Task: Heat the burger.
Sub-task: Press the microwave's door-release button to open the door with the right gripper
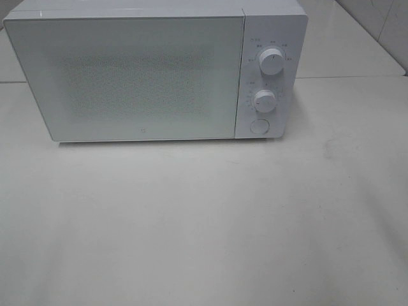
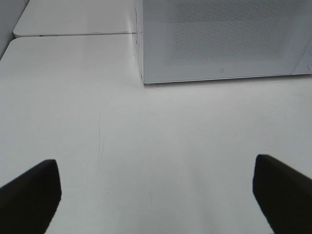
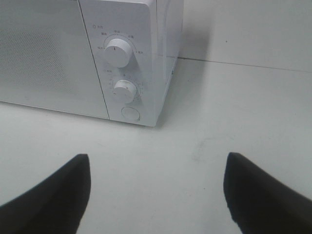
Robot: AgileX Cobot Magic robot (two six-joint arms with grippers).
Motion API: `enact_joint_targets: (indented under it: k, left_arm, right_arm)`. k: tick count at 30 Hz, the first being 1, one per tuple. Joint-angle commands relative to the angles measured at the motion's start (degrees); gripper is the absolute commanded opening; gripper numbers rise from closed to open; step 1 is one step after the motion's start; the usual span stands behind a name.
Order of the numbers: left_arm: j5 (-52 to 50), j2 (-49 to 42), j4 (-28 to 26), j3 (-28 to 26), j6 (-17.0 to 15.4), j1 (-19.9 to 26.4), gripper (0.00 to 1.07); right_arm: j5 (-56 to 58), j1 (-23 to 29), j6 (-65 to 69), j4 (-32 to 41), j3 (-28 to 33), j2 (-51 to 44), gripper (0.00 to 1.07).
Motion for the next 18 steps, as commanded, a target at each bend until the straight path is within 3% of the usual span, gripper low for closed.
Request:
enact_joint_targets:
  k: [1,18]
  left_arm:
    - [-0.4,-1.1,-0.1,0.1,0.0,0.1,1.01]
    - [-0.4,-1.1,-0.1,0.1,0.0,0.1,1.01]
  right_arm:
    - [-4.6,-0.3,-0.9,-0.2,-0.2,2.6,0.73]
    - [-43.2,-0.3,-0.7,-2.1,7.6,21.2,0.73]
